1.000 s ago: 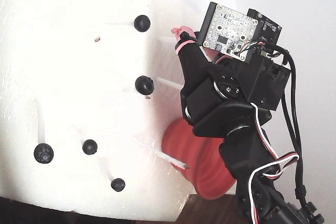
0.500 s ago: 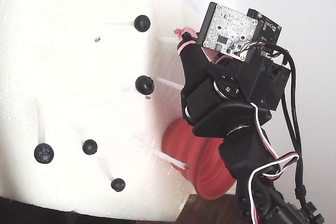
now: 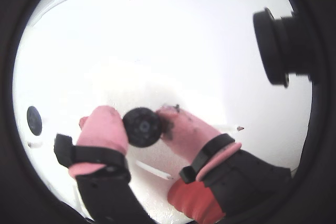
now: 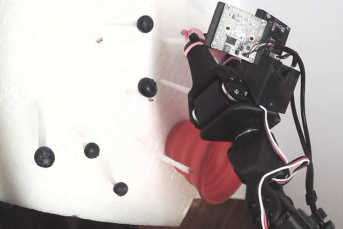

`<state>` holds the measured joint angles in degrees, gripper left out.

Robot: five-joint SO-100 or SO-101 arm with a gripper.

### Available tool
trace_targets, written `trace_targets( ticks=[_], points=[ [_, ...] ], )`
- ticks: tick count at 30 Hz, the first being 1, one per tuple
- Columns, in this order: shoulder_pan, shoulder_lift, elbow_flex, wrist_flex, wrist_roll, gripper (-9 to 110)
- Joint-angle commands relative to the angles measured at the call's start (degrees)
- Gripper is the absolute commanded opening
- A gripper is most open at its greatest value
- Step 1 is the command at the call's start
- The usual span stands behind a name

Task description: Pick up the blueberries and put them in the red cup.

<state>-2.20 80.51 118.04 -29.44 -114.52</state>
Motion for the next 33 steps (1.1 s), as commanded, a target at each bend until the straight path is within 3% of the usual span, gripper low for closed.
trace_targets(
  ticks=[1, 33],
  points=[
    [-1.67, 8.70, -0.18, 0.35, 0.62, 12],
    [6.33, 24.43, 10.46, 10.37, 2.72, 12]
  ],
)
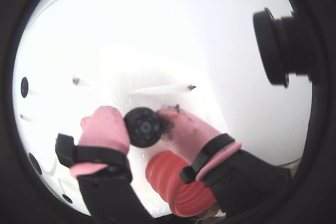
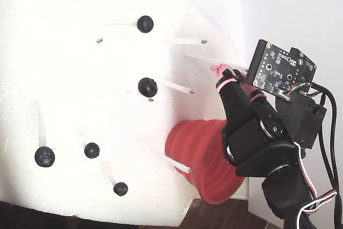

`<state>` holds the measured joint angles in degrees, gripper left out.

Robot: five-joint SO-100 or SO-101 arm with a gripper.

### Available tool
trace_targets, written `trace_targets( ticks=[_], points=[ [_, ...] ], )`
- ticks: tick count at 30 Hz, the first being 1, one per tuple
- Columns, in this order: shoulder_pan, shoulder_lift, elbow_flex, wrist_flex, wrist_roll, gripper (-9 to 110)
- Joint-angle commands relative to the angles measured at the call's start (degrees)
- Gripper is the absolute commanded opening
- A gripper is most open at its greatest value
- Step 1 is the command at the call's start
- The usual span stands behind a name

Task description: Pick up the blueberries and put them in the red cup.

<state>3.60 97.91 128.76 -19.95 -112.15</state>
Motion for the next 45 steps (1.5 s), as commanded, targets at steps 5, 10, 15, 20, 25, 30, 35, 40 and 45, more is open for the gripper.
trace_targets(
  ticks=[5, 10, 15, 20, 25, 30, 35, 40, 45],
  points=[
    [1.85, 8.88, 0.70, 2.64, 0.79, 12],
    [2.99, 11.43, 1.93, 5.01, 1.32, 12],
    [4.48, 13.89, 3.16, 7.12, 1.76, 12],
    [6.24, 15.82, 4.39, 9.23, 2.20, 12],
    [8.00, 17.14, 4.75, 11.51, 2.81, 12],
    [9.76, 18.72, 5.01, 14.06, 3.43, 13],
    [11.43, 19.95, 5.98, 15.29, 3.52, 13],
    [12.83, 22.76, 8.09, 17.40, 3.60, 13],
    [14.24, 24.79, 10.20, 18.72, 3.60, 13]
  ],
)
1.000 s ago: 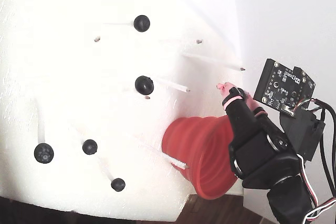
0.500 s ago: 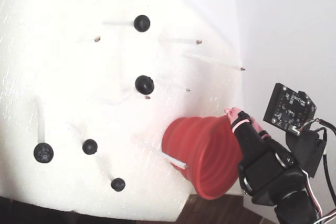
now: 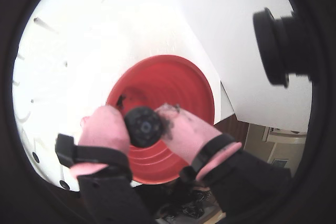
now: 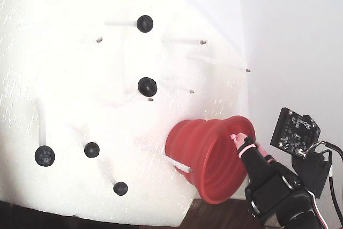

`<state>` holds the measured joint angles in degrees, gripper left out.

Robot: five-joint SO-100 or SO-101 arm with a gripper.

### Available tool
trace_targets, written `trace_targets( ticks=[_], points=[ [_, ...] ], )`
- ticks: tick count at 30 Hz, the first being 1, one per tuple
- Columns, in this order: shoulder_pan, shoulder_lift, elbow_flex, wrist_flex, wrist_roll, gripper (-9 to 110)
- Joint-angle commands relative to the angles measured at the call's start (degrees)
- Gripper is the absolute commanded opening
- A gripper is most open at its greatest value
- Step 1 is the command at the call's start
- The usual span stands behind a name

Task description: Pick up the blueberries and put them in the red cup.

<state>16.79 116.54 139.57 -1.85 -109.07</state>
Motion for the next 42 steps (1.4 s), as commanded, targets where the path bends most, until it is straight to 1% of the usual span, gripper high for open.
trace_targets(
  ticks=[1, 9, 22, 31, 42],
  points=[
    [1.32, 6.59, -0.35, 1.23, 0.62, 13],
    [4.48, 9.23, 1.23, 4.66, 1.32, 13],
    [8.88, 8.88, 3.96, 5.01, 1.05, 13],
    [9.58, 7.91, 3.52, 5.01, 1.14, 17],
    [7.38, 8.79, 2.72, 5.71, 1.41, 17]
  ],
)
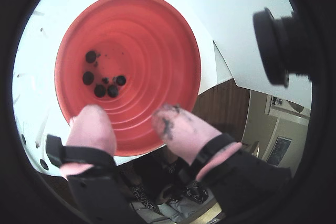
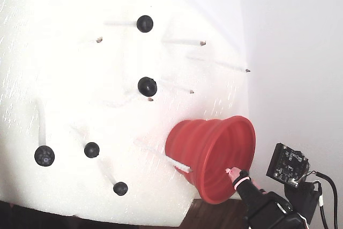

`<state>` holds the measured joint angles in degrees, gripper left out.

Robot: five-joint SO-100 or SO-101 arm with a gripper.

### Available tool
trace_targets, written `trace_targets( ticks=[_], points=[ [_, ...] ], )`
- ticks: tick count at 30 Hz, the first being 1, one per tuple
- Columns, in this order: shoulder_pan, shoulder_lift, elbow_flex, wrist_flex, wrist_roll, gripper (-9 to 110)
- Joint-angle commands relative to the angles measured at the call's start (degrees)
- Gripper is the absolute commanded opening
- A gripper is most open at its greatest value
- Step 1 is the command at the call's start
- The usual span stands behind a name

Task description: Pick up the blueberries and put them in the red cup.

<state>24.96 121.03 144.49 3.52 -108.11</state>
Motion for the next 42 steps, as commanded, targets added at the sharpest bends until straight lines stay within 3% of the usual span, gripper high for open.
trace_targets(
  ticks=[1, 42],
  points=[
    [-1.14, 4.48, -2.29, 0.53, 0.53, 17],
    [-16.52, 22.85, 2.02, 14.24, 5.71, 16]
  ],
)
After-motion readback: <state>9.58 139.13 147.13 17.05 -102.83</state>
